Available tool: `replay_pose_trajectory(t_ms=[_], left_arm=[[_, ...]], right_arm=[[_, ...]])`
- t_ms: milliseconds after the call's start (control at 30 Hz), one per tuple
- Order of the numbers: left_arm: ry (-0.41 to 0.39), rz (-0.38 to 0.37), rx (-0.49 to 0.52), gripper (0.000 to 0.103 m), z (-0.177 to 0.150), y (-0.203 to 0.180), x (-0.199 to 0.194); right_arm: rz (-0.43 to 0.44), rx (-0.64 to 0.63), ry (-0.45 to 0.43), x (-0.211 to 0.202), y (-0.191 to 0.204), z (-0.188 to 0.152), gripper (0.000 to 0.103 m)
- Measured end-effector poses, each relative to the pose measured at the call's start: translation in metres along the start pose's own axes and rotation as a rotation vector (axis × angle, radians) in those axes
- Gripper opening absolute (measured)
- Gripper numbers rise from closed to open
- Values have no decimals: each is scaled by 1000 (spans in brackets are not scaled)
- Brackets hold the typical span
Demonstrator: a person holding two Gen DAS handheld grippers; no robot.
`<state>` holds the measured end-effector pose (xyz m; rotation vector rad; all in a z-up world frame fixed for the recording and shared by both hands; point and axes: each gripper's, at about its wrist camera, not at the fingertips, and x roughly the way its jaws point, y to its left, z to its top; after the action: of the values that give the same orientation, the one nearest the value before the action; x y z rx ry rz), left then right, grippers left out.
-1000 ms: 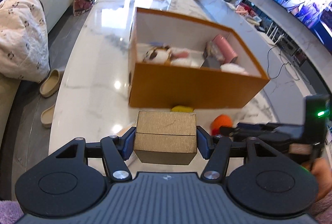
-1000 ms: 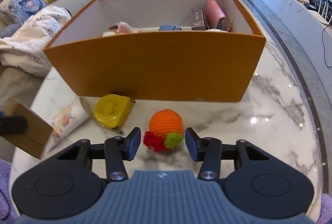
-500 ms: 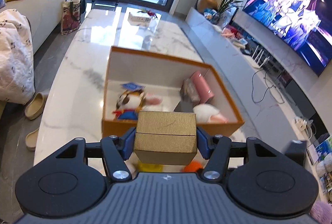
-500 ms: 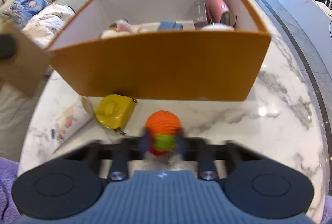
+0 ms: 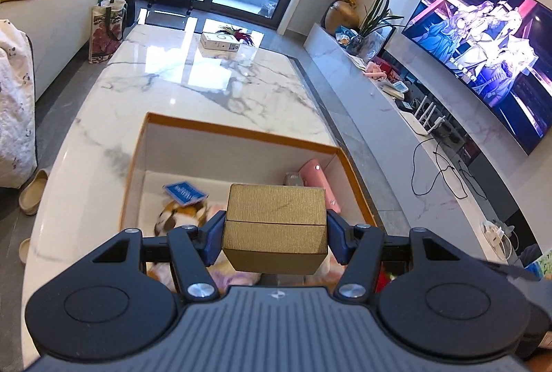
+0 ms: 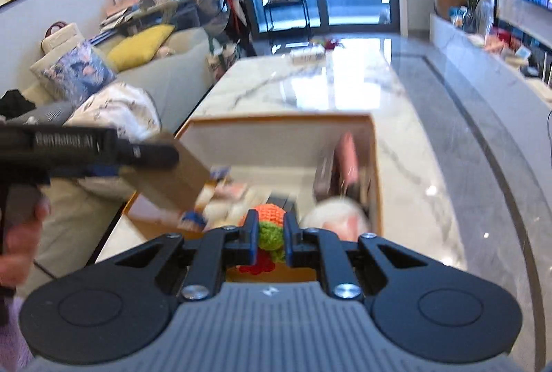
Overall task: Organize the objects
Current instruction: 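Carry the kraft box and crocheted orange into the orange box and release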
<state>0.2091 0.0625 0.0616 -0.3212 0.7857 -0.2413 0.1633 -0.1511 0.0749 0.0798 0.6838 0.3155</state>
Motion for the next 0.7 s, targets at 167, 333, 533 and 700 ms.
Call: replay_pose_trajectory(t_ms=[167, 333, 533, 700], left_arm=[[14, 6, -15, 69, 16, -3, 34], [45, 29, 1, 69, 23, -7, 73], [106, 45, -21, 69, 25, -2, 121], [165, 98, -2, 69, 18, -5, 155]], right_arm=[[-5, 34, -15, 20, -18, 23, 15], [-4, 48, -7, 51, -36, 36, 15], [-22, 65, -2, 86, -58, 45, 14], [-31, 60, -3, 104, -67, 46, 14]])
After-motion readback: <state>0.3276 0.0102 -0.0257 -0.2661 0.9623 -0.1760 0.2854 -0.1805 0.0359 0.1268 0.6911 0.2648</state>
